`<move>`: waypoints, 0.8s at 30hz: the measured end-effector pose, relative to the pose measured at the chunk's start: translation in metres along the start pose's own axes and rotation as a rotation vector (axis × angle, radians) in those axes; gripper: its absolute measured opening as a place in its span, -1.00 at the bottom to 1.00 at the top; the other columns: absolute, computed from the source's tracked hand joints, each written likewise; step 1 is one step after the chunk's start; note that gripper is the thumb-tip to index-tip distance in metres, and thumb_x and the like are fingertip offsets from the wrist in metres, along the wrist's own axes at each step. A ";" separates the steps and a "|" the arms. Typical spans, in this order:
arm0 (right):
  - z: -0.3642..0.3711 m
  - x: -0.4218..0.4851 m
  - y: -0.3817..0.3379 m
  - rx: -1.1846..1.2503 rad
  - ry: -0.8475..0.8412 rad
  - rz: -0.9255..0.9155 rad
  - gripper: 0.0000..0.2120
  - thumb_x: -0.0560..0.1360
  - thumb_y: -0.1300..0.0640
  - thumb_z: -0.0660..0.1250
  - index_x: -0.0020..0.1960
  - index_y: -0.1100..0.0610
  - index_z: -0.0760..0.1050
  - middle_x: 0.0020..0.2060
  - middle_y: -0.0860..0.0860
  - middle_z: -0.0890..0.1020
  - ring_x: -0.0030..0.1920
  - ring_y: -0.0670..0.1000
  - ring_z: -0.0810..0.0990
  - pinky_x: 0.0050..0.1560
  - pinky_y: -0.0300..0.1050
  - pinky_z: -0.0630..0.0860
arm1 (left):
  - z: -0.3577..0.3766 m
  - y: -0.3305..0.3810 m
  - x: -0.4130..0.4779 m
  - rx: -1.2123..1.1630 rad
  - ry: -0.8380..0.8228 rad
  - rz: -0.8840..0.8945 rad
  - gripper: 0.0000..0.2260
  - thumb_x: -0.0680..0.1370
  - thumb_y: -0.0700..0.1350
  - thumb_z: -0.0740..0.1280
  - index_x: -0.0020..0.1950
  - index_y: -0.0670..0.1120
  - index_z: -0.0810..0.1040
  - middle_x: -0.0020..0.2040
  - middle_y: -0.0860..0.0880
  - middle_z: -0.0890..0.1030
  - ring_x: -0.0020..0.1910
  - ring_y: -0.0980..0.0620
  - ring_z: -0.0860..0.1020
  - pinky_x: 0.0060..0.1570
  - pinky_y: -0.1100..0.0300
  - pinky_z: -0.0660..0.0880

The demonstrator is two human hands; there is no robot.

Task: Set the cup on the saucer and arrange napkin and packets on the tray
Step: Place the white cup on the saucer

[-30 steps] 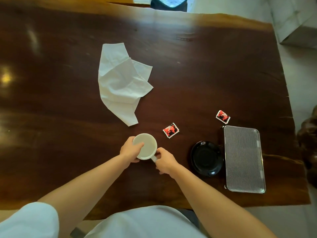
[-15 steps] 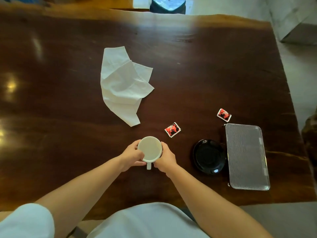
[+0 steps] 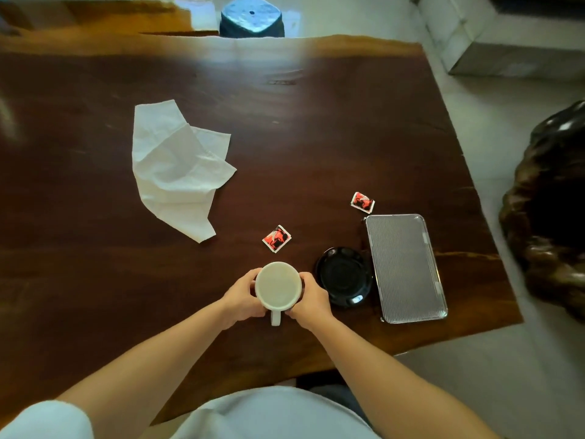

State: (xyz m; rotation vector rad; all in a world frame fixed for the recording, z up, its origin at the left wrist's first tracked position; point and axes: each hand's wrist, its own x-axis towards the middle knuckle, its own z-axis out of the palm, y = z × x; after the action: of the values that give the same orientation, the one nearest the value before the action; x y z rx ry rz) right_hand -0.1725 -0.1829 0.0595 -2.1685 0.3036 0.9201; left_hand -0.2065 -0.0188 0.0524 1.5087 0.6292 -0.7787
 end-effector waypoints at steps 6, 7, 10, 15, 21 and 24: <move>-0.044 -0.007 0.018 -0.028 0.053 -0.025 -0.44 0.44 0.16 0.54 0.33 0.00 0.35 0.04 -0.10 0.48 -0.03 -0.10 0.48 -0.35 -0.42 0.32 | 0.041 0.025 0.008 0.161 0.002 0.065 -0.20 0.36 -0.41 0.51 0.48 0.10 0.34 0.29 -0.01 0.47 0.23 0.00 0.51 0.03 0.09 0.63; -0.053 -0.009 0.023 -0.030 0.054 -0.025 -0.44 0.45 0.15 0.53 0.34 0.00 0.34 0.04 -0.09 0.48 -0.05 -0.10 0.49 -0.36 -0.42 0.32 | 0.050 0.028 0.009 0.194 0.005 0.074 -0.20 0.36 -0.41 0.51 0.48 0.11 0.34 0.27 0.02 0.48 0.21 0.02 0.50 -0.05 0.18 0.61; -0.077 -0.011 0.039 -0.027 0.057 -0.032 -0.47 0.47 0.16 0.50 0.35 0.01 0.33 0.04 -0.07 0.48 -0.15 -0.13 0.49 -0.37 -0.43 0.32 | 0.077 0.039 0.011 0.256 -0.003 0.088 -0.21 0.38 -0.38 0.52 0.47 0.12 0.32 0.23 0.06 0.47 0.11 0.05 0.53 -0.13 0.25 0.60; -0.118 -0.013 0.061 -0.037 0.076 -0.065 -0.50 0.48 0.15 0.48 0.33 0.01 0.35 0.03 -0.06 0.50 -0.15 -0.13 0.47 -0.33 -0.38 0.35 | 0.121 0.056 0.011 0.314 0.035 0.089 -0.24 0.41 -0.33 0.52 0.48 0.12 0.29 0.20 0.04 0.47 0.15 -0.05 0.59 -0.05 0.13 0.66; -0.157 -0.014 0.084 -0.042 0.062 -0.104 -0.54 0.50 0.16 0.46 0.33 0.02 0.36 0.03 -0.05 0.51 -0.06 -0.10 0.49 -0.30 -0.36 0.37 | 0.168 0.065 0.014 0.350 0.102 0.117 -0.25 0.41 -0.31 0.54 0.48 0.08 0.31 0.14 0.05 0.47 0.20 -0.07 0.55 0.06 0.03 0.64; -0.170 -0.012 0.094 -0.059 0.047 -0.128 -0.60 0.51 0.14 0.46 0.28 0.03 0.38 0.08 -0.02 0.55 -0.06 -0.12 0.50 -0.29 -0.39 0.36 | 0.185 0.065 0.017 0.357 0.131 0.118 -0.26 0.40 -0.29 0.56 0.47 0.08 0.32 0.15 0.06 0.47 0.23 -0.05 0.53 0.18 -0.05 0.60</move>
State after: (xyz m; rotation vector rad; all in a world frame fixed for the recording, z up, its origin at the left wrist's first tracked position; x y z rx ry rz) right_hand -0.1366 -0.3713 0.0952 -2.2374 0.1594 0.8168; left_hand -0.1645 -0.2096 0.0780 1.9184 0.5088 -0.7315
